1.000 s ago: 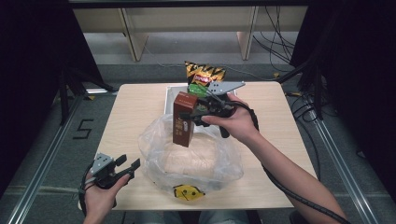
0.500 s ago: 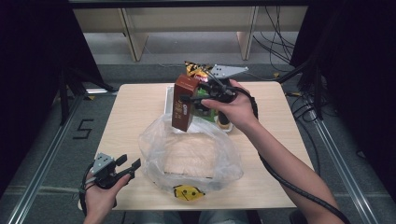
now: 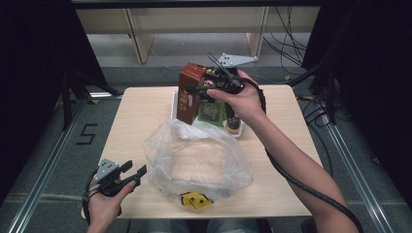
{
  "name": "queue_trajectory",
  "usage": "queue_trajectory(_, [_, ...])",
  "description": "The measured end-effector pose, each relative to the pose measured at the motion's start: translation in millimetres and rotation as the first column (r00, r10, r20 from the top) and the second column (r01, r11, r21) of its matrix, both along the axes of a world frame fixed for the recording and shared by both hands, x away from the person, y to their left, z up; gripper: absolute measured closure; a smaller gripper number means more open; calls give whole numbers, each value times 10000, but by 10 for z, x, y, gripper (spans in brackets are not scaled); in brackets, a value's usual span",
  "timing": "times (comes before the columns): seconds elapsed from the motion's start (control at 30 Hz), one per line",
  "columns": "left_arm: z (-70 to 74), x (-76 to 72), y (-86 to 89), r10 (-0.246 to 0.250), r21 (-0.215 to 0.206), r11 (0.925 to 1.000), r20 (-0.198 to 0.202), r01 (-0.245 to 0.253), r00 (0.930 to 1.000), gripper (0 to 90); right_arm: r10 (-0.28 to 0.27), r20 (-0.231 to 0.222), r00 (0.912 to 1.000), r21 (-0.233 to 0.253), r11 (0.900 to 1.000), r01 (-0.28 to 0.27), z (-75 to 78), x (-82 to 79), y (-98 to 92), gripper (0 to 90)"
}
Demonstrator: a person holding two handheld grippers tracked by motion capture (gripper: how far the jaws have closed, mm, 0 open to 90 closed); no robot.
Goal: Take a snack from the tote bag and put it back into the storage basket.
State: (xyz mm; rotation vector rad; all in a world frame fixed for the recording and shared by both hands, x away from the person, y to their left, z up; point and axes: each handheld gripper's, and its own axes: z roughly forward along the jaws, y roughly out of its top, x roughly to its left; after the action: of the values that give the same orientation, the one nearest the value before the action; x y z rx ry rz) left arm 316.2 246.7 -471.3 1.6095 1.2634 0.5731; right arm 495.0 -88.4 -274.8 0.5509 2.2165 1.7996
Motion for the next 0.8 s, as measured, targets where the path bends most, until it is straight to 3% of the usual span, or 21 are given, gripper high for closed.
queue_trajectory(0.1, [8,-3,-2,12,-47,10000,37,-12,10000,378,-94,198,9998,-112,9999,96,-19,70,12,435])
queue_trajectory(0.2, [4,-2,5,57,-59,10000,31,-57,10000,378,-249,-11,9997,-92,9996,249,-48,126,11,435])
queue_trajectory(0.23, [-1,2,7,18,-93,10000,46,-18,10000,378,-305,160,9994,-115,9995,307,-55,151,7,435])
queue_trajectory(0.33, [-1,1,3,50,-64,10000,-10,-51,10000,378,-503,-4,9987,-74,9987,503,-79,197,11,435])
queue_trajectory(0.6, [0,-1,1,76,-75,9999,-16,-76,10000,377,-677,210,9975,-259,9973,683,-131,335,48,435])
queue_trajectory(0.8, [-1,1,2,66,-98,9999,-9,-66,10000,377,-784,-87,9969,-290,9965,781,-211,417,96,435])
